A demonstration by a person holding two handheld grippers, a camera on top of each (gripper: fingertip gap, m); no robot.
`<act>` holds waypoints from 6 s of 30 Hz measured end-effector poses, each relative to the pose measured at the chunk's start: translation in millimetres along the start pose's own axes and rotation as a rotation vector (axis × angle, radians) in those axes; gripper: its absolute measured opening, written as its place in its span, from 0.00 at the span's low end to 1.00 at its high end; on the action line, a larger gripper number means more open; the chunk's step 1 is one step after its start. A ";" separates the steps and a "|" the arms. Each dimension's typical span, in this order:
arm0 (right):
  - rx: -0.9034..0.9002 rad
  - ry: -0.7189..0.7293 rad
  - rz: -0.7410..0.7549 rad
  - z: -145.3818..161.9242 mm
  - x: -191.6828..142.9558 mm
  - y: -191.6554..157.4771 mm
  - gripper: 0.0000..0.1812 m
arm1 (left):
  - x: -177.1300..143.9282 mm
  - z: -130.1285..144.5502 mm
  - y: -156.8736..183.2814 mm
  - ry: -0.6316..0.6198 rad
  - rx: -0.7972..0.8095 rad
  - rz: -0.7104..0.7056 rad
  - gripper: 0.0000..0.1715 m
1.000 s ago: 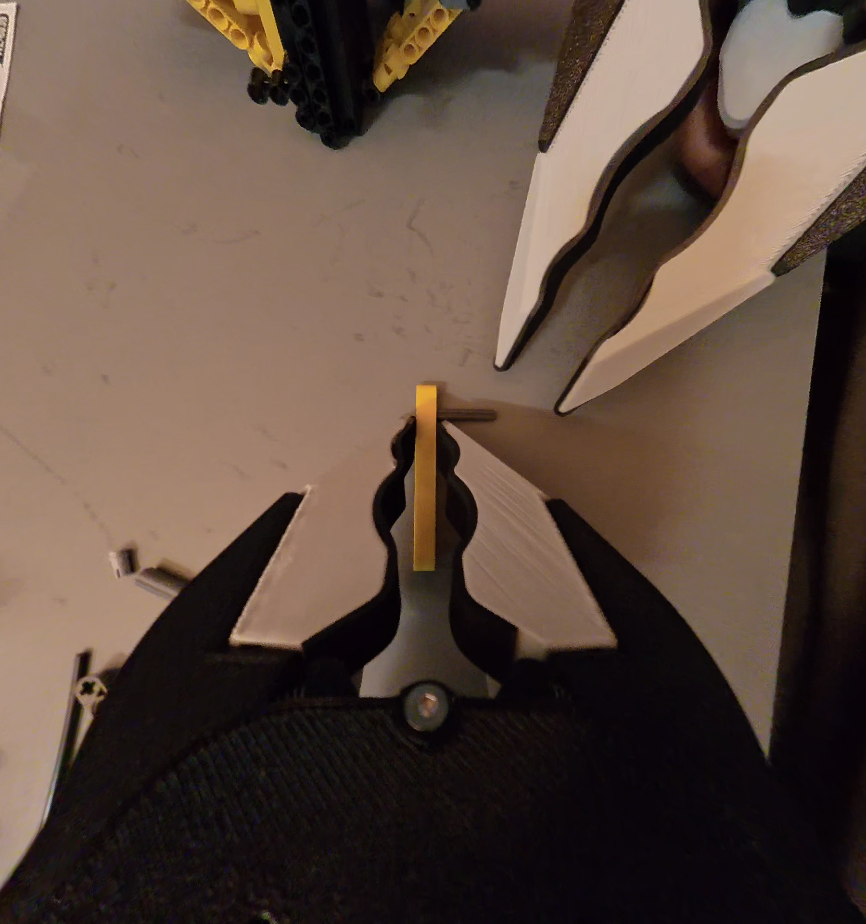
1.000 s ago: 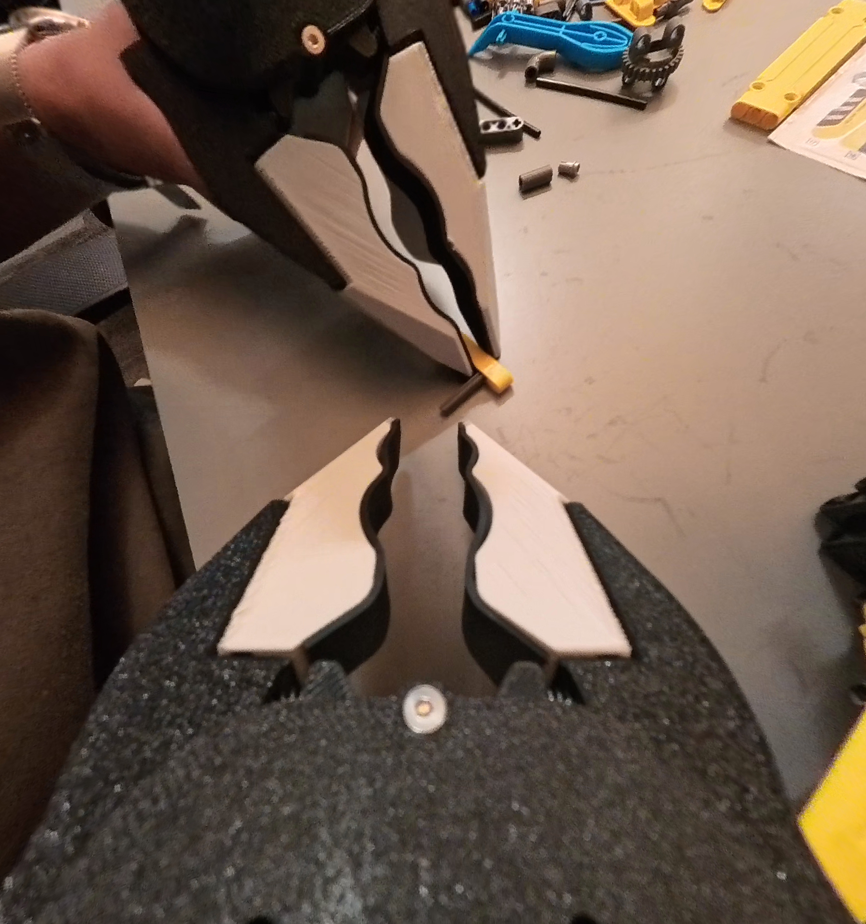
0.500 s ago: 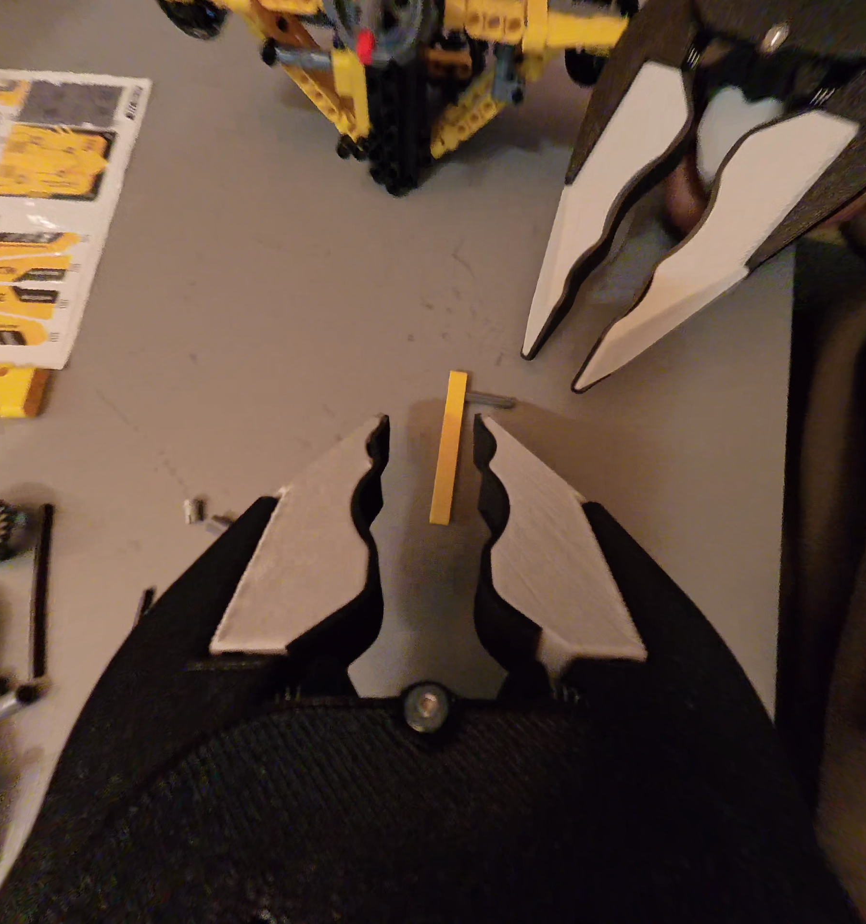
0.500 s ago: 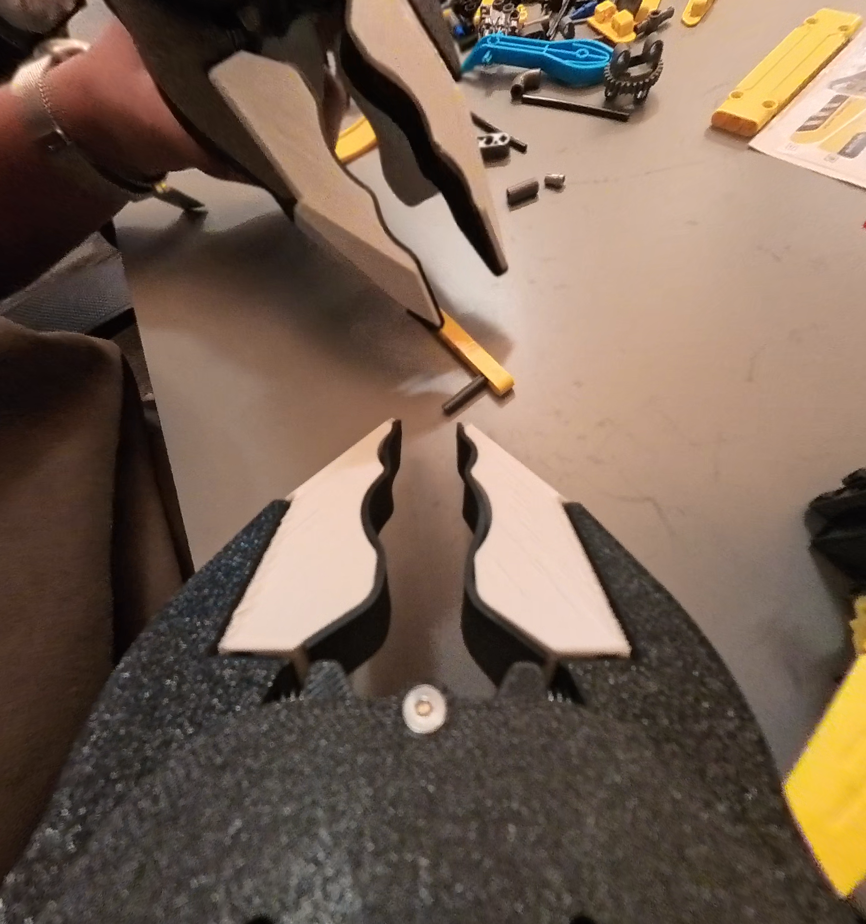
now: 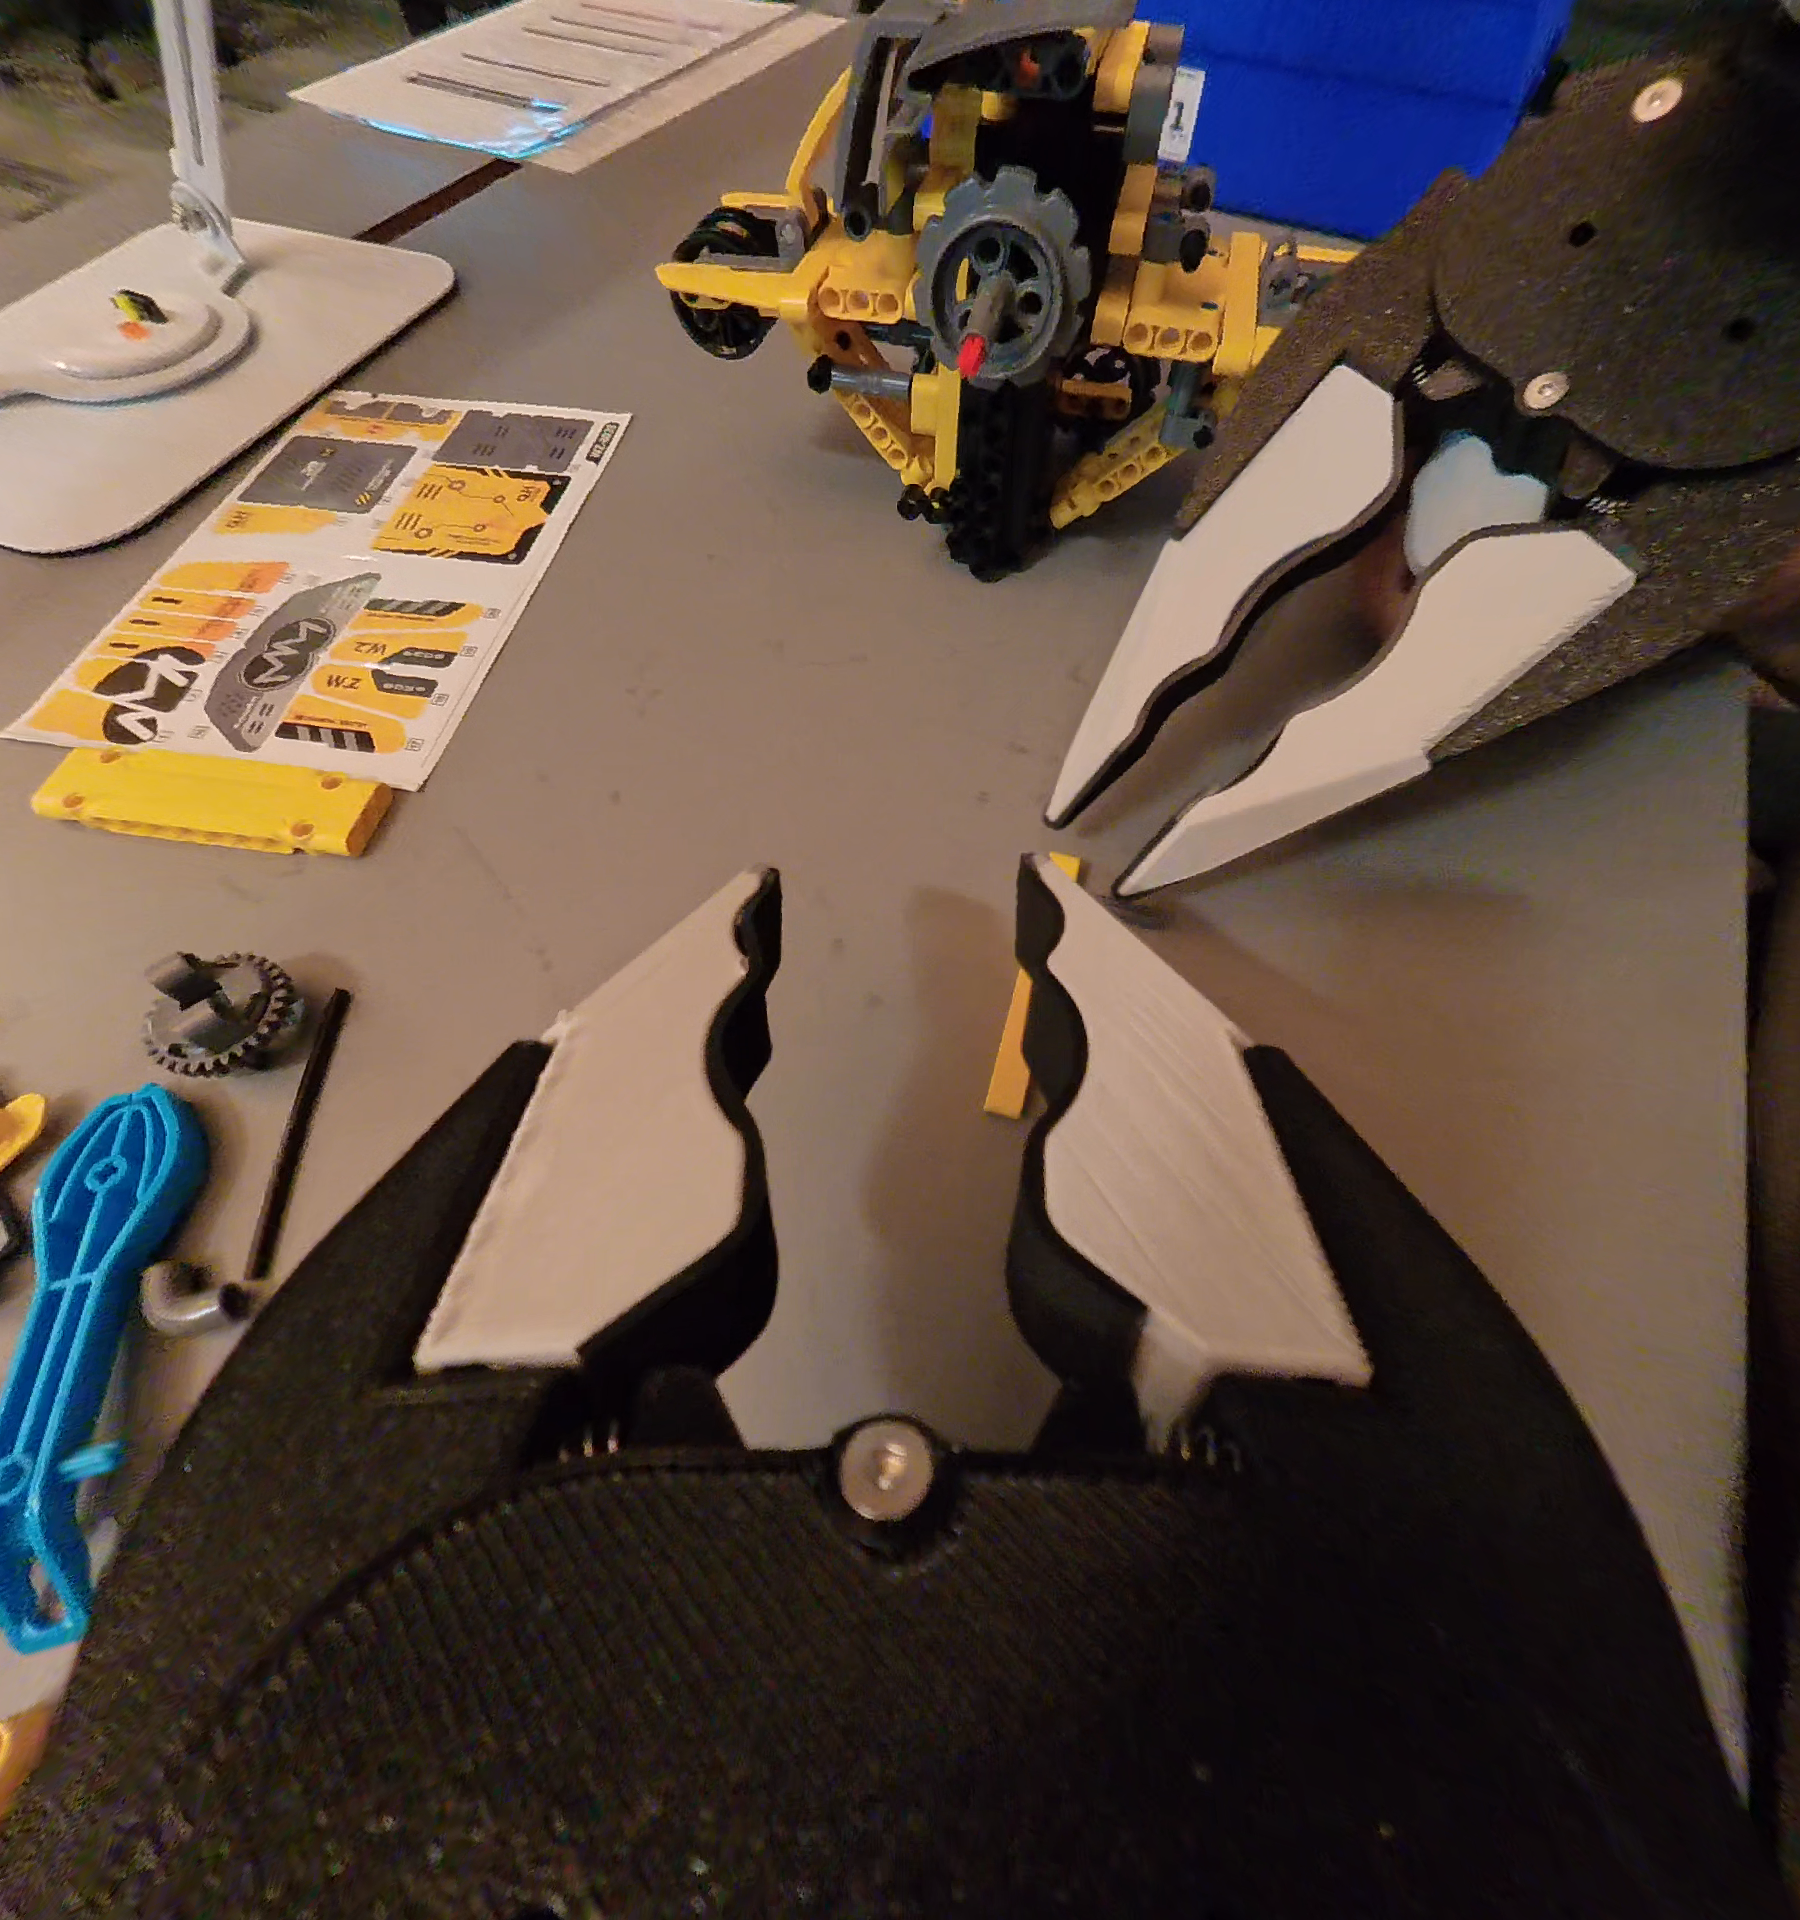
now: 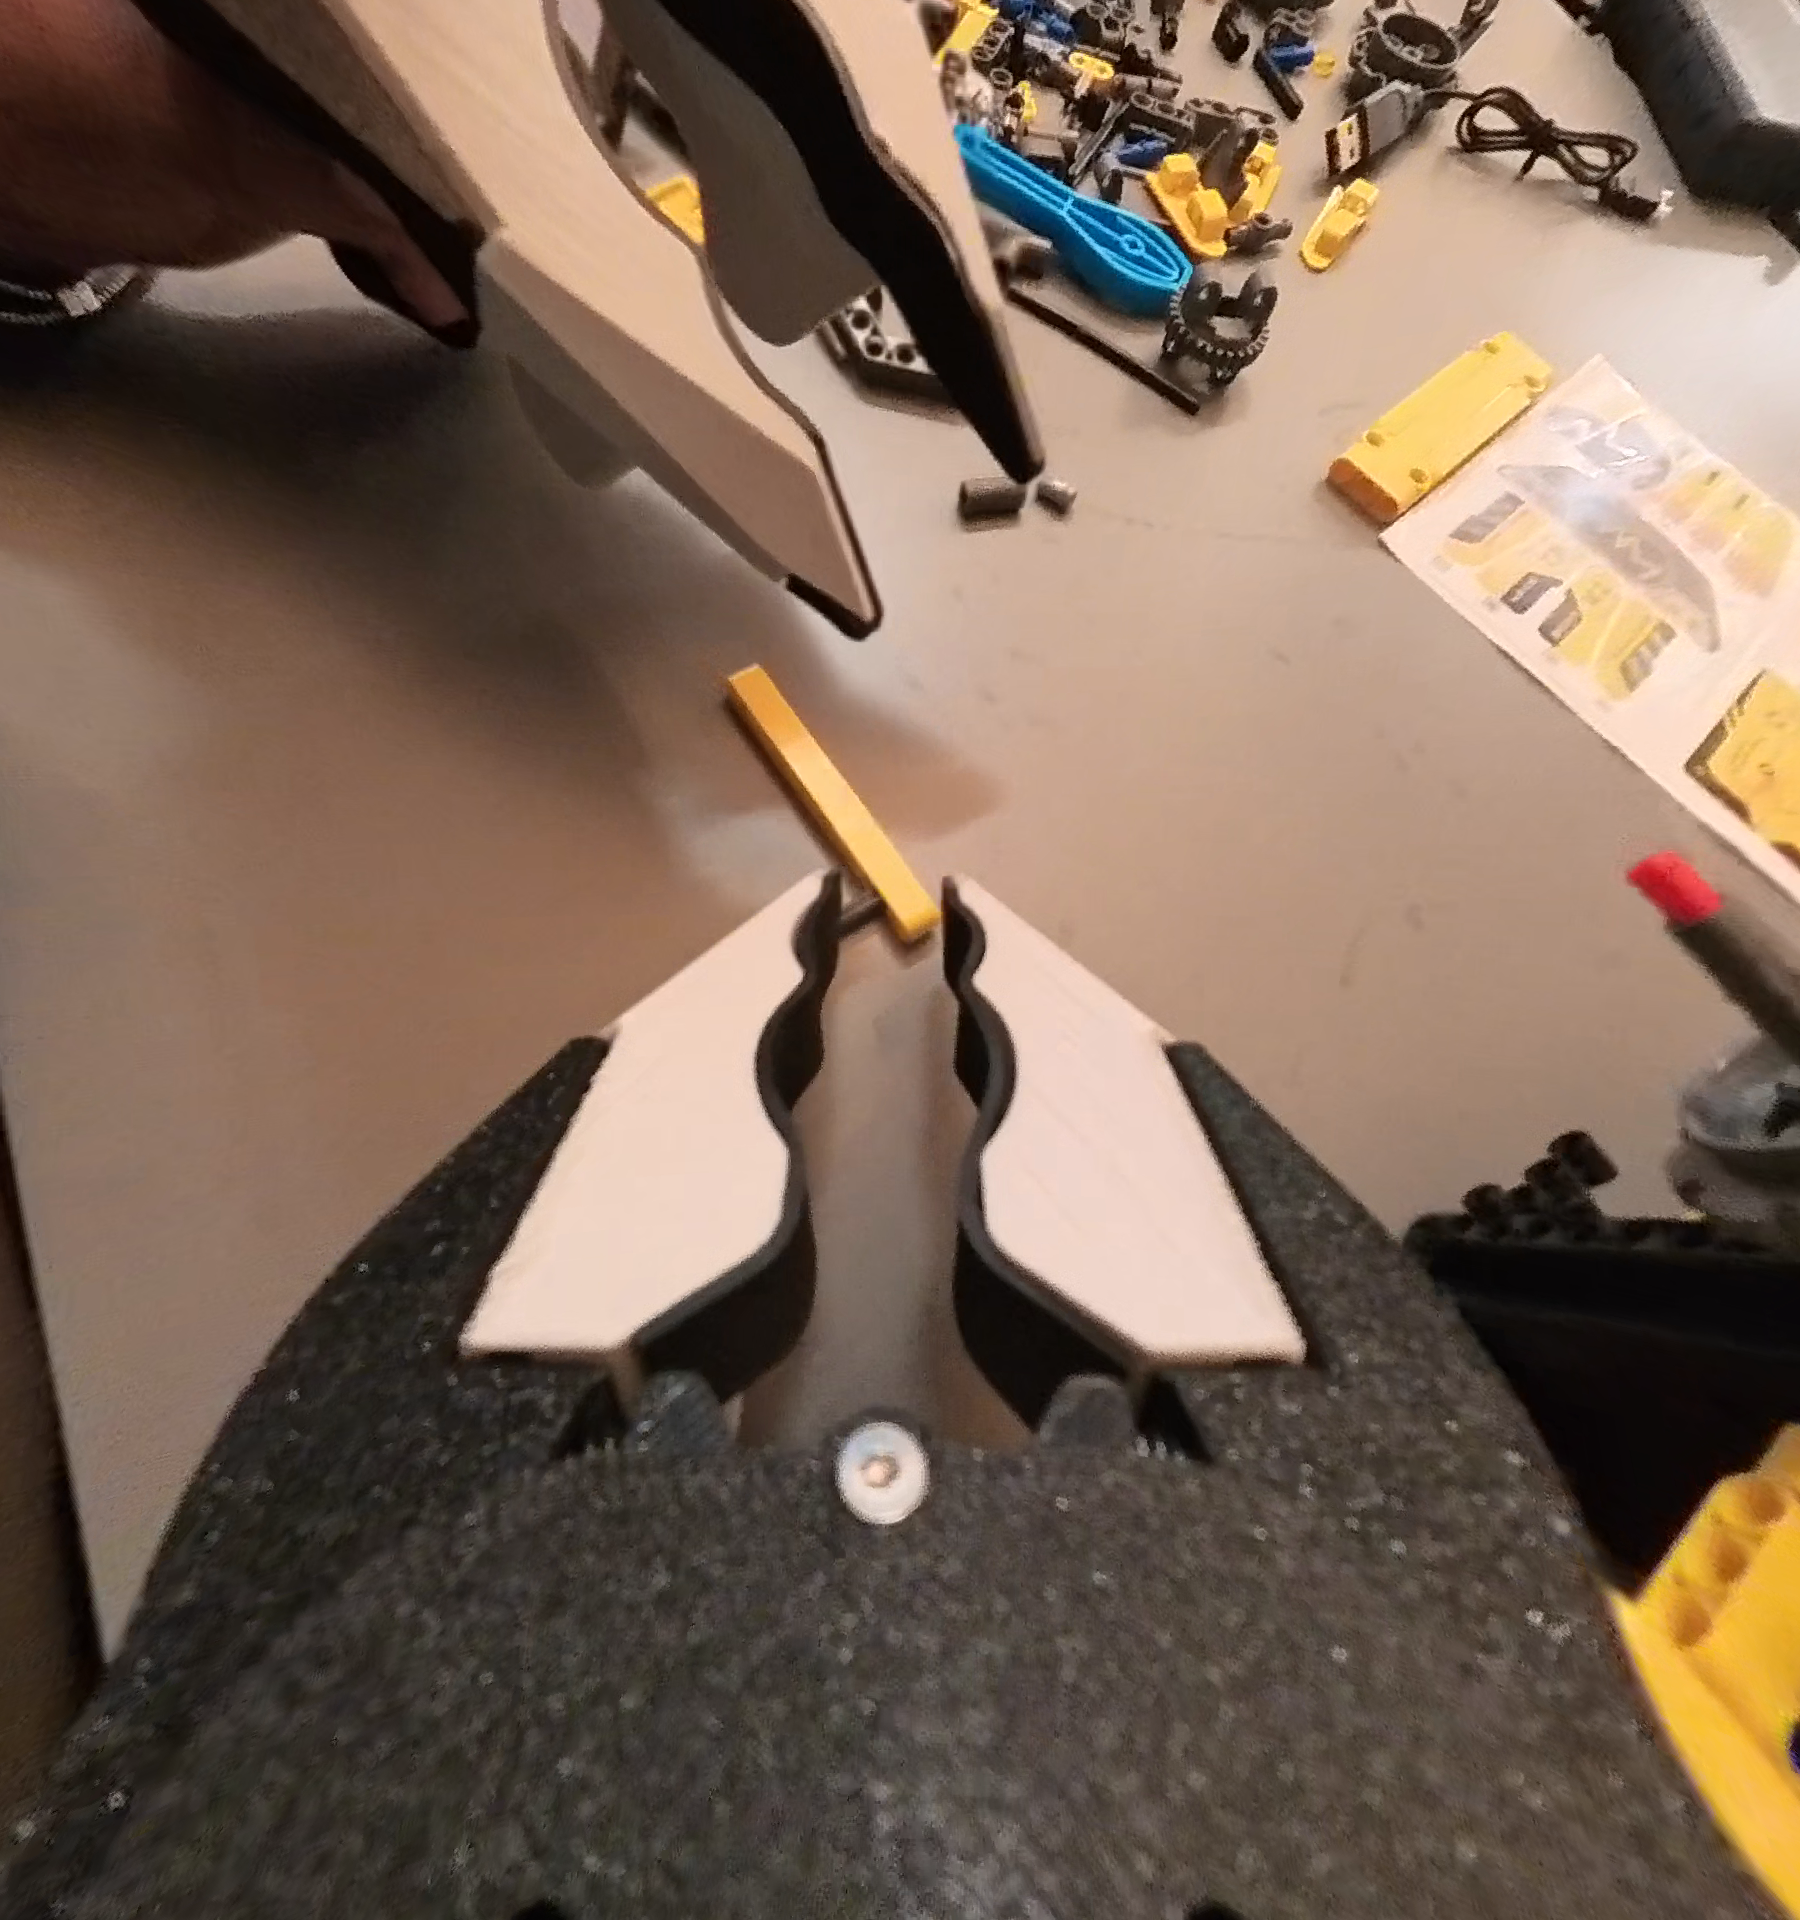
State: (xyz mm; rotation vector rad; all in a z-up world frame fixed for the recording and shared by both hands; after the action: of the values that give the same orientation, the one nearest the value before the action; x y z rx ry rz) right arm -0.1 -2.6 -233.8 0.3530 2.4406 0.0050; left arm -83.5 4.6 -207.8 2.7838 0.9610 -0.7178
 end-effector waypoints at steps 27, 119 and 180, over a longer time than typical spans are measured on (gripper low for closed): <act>-0.009 0.078 0.075 -5.9 -7.5 10.8 0.14 | -18.7 -0.3 -13.9 0.059 -0.054 -0.045 0.28; -0.026 0.242 0.176 -21.8 -31.6 20.5 0.11 | -188.7 27.0 -127.9 0.092 -0.281 -0.758 0.16; -0.057 0.178 0.185 -15.1 -22.3 18.2 0.12 | -206.8 33.9 -131.6 0.066 -0.296 -0.822 0.07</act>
State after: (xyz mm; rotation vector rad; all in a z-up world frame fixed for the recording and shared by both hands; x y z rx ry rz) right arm 11.7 10.6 -206.5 0.5735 2.5674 0.1942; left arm -319.1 -14.2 -134.4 2.1092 2.0592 -0.4831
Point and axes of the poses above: each gripper's, where its closed fingertips meet, x out along the fingers, z out of its underside, y = z × x across the jaws, the point moved 3 cm from there along -x, back along the fingers, and after that the axes turned 3 degrees about x, right-handed, at the moved point
